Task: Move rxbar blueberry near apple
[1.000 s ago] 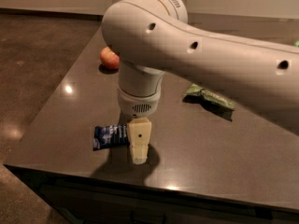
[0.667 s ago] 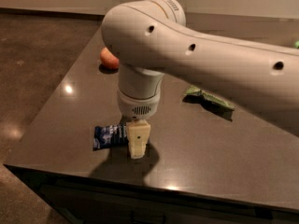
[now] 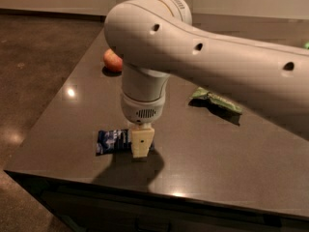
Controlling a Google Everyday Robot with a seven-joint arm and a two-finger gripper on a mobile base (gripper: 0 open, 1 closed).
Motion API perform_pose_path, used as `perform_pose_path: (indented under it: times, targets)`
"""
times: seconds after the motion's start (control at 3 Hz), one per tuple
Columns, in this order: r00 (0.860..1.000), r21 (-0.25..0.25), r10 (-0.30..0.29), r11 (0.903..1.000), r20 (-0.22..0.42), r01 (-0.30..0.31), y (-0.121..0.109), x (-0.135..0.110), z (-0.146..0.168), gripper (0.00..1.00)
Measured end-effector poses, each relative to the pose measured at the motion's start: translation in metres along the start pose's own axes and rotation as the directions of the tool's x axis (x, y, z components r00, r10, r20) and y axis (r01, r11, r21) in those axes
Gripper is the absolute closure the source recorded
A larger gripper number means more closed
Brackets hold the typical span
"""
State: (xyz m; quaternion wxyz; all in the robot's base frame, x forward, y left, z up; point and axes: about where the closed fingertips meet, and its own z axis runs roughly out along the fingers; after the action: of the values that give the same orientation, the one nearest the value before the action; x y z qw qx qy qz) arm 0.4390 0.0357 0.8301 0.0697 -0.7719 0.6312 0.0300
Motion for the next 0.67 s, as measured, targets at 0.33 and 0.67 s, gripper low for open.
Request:
perform_pose_path:
  times: [0.33,0.67]
  targets:
    - [1.0,0.0,0.0,1.0,0.0,0.0,0.0,-0.001,-0.005,0.95]
    - [0.999,-0.012,0.038,0.9992,0.017,-0.038,-0.008,0.001,-0.023,1.0]
